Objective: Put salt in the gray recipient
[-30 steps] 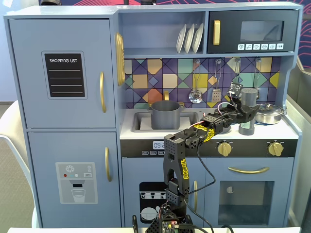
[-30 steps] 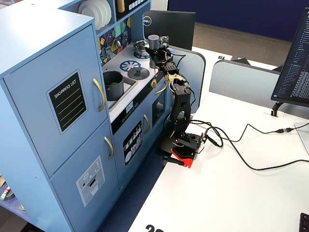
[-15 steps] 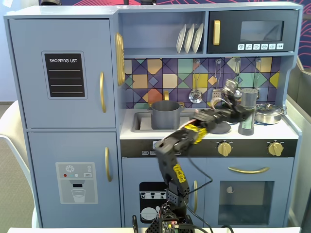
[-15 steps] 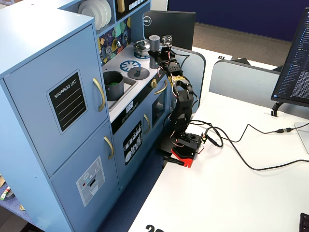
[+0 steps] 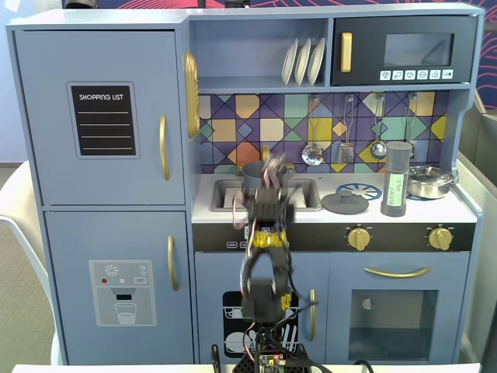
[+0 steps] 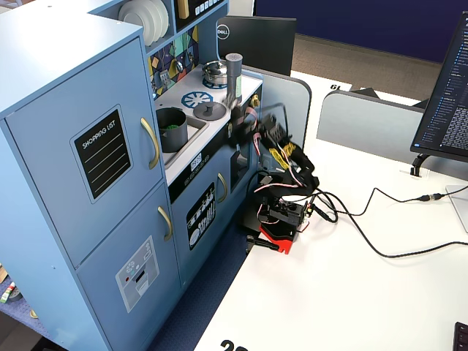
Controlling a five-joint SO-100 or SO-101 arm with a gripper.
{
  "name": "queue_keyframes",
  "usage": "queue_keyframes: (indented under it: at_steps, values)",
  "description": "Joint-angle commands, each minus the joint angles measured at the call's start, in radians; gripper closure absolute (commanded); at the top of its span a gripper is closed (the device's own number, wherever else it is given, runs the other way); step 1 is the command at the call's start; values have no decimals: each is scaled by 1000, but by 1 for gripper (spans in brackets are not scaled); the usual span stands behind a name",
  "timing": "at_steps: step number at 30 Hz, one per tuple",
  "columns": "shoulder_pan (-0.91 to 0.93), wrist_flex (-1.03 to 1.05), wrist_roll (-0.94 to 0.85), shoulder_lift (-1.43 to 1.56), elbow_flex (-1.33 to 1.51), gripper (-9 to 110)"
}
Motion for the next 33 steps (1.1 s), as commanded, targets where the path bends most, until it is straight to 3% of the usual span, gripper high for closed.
queue_keyframes:
  at_steps: [1,13,33]
  values:
    - [-84,-34,-21,166,342,101]
    - [-61,-57,-81,410,842,101]
    - [-64,-32,-83,411,919,94]
